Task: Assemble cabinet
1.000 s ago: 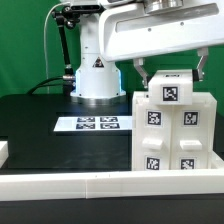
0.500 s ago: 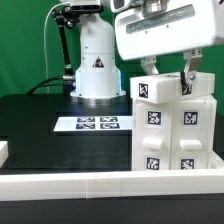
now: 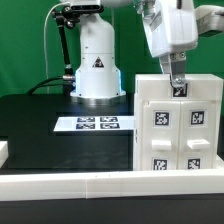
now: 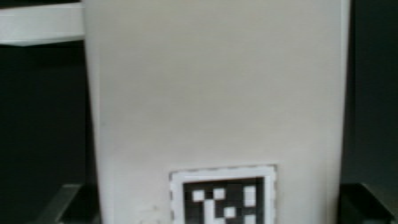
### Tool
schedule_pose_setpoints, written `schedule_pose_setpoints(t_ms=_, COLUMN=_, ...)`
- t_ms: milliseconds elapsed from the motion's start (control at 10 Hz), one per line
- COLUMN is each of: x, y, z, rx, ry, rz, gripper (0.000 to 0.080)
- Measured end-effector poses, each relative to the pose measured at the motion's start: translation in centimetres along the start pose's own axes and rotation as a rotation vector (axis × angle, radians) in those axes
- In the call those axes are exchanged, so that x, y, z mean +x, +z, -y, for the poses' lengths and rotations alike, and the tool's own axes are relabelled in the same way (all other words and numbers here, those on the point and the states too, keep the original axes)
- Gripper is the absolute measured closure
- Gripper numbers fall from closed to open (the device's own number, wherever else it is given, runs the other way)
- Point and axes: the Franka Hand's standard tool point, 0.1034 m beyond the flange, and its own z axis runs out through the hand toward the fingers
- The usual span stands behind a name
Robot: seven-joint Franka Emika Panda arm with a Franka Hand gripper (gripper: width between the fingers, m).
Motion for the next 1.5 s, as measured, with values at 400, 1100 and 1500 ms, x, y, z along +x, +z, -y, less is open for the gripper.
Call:
schedule_pose_setpoints(t_ms=400, x=0.17, y=-0.42, z=0.25, rx=0.003, ry=0.297, rz=0.028, gripper=0.024)
schedule_pose_setpoints(t_ms=1100, x=-0.04, y=-0.1, z=0.04, rx=-0.001, ry=0.242, rz=0.027, gripper=0.0003)
schedule_pose_setpoints(t_ms=1500, x=-0.16, y=-0.06, z=-0.02, rx=-0.002, ry=0.231, rz=0.027, gripper=0.0003)
